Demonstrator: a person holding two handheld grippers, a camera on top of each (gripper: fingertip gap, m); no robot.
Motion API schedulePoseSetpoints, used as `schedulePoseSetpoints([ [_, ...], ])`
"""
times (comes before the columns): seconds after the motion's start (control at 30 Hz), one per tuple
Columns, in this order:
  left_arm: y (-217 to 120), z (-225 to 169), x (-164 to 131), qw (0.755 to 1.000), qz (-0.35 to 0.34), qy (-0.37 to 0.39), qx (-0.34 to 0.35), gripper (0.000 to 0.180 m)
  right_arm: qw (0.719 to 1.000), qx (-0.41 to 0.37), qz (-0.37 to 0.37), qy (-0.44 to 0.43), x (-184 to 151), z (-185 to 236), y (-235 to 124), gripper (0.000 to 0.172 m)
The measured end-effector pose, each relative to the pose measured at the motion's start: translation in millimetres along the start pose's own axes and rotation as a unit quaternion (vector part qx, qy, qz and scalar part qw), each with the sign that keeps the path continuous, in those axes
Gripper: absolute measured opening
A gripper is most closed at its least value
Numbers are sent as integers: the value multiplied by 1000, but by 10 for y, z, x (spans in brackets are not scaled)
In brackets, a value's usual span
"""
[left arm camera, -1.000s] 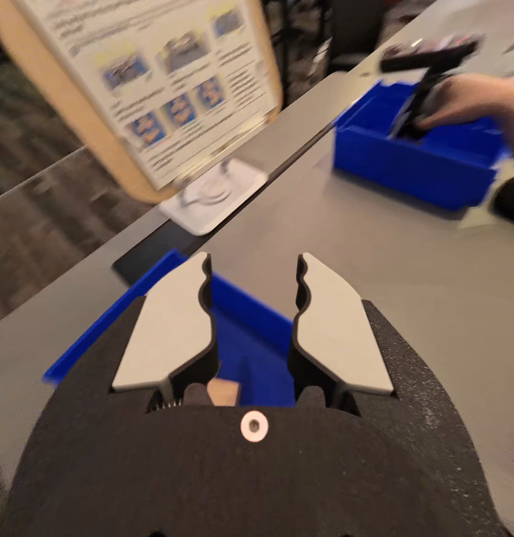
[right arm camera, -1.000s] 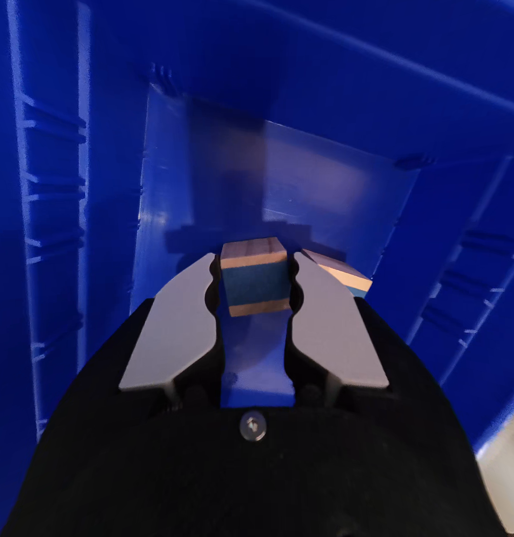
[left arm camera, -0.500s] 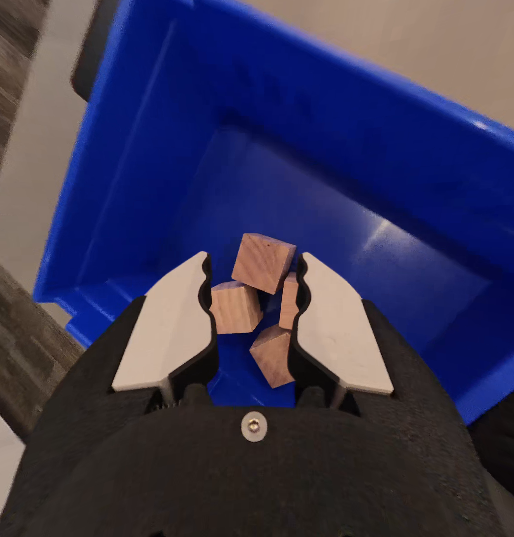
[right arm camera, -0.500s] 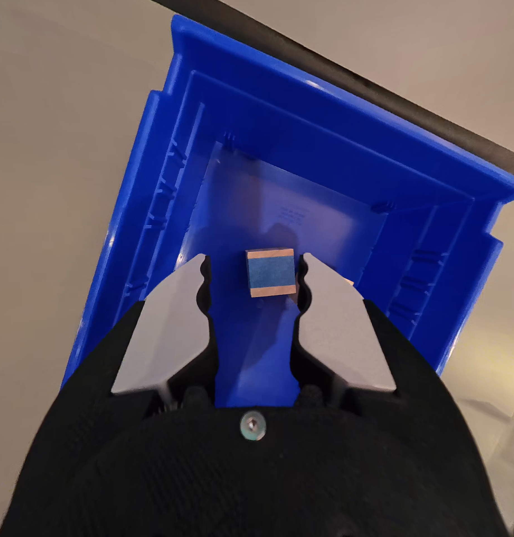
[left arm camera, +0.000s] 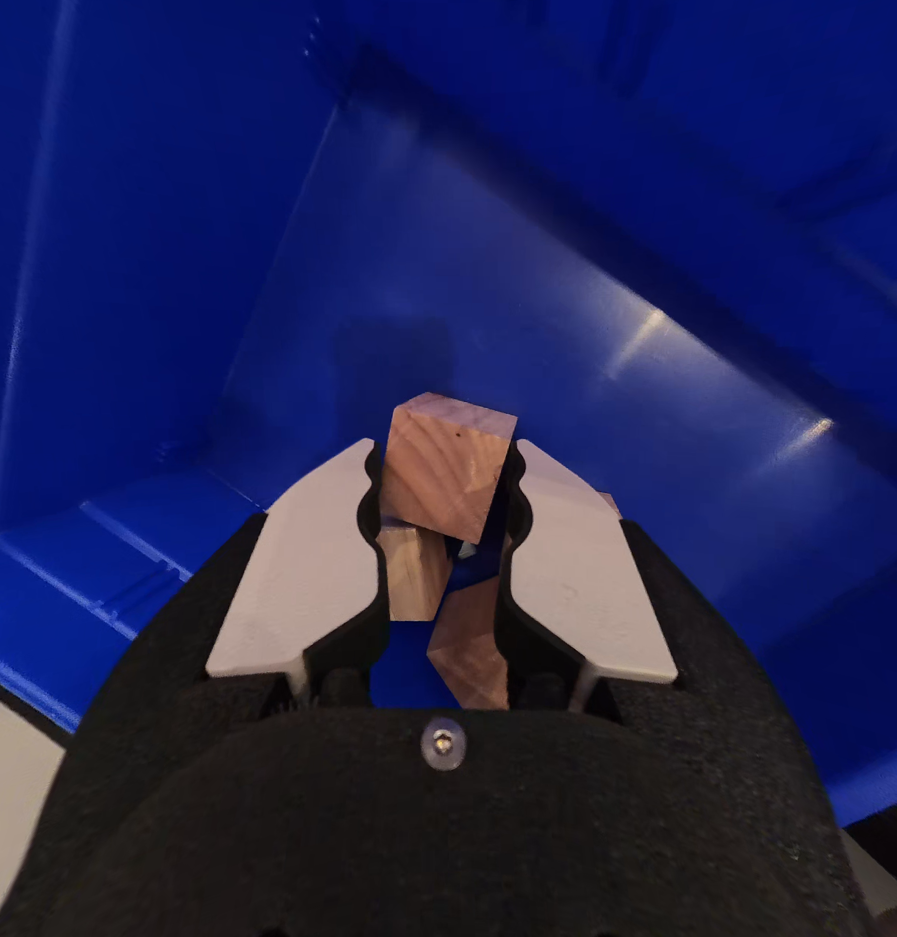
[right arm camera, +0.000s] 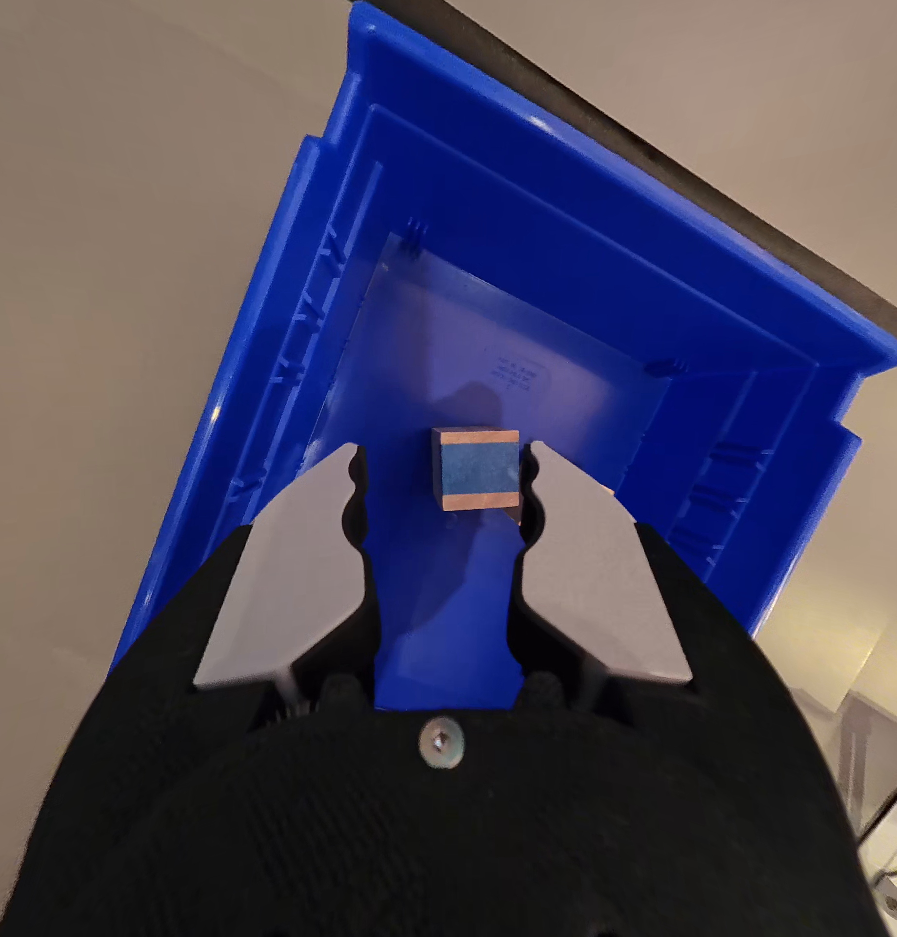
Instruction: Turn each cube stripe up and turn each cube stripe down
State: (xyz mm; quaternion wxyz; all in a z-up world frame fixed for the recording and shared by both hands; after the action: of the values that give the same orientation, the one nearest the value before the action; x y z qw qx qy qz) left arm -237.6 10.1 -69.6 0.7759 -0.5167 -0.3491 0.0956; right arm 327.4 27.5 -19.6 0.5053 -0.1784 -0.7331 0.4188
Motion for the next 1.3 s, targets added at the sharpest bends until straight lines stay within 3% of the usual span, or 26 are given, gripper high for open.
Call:
schedulePoseSetpoints([
  [0.03,-8,4,7,1000,3,2,4,47,1000,-1,1,-3,1,6,1,61],
  [0.13,-163,77,110,999,-21,-7,48,47,1000,-19,-6,-7,29,2,-44,61],
  [0.23,-551,113,331,989,-112,-25,89,47,996,-71,-52,-11,145,-32,-224,60],
  [0.33,-1087,26,653,960,-251,-49,115,47,976,-137,-165,-39,391,46,-579,60],
  [0.4,-1414,-190,903,930,-356,-75,57,47,949,-151,-269,-72,578,260,-861,60],
  [0.5,-1742,-649,1262,861,-489,-92,-109,47,869,-77,-448,-193,787,953,-1192,68],
  [0.6,-1800,-1090,1520,802,-515,-109,-282,46,734,11,-595,-327,714,1796,-1368,71],
  [0.67,-1745,-1322,1636,781,-502,-109,-354,46,670,27,-622,-404,585,2231,-1341,70],
  [0.73,-1679,-1497,1720,770,-490,-105,-395,46,648,-7,-620,-442,524,2476,-1273,70],
  [0.83,-1564,-1657,1795,772,-471,-95,-416,46,627,-19,-647,-433,463,2640,-1270,70],
  [1.03,-1478,-1764,1831,770,-458,-85,-436,46,597,-35,-660,-455,388,2686,-1282,43],
  [1.2,-1485,-1738,1819,766,-462,-83,-440,48,612,-10,-644,-459,404,2648,-1308,43],
  [1.3,-1588,-1605,1761,767,-475,-84,-423,58,648,6,-611,-453,489,2436,-1451,43],
])
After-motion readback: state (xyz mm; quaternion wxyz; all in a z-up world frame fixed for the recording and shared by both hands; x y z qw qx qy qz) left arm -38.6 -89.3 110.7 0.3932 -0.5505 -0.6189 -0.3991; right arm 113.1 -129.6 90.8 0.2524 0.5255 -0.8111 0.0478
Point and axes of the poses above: each gripper's, where its closed fingertips meet, y out along the fingers, x out of its top, z = x × y across the jaws, the point moved 7 cm from there along -y, back along the fingers, and after that the axes turned 13 degrees about -z, right-handed, at the moved point
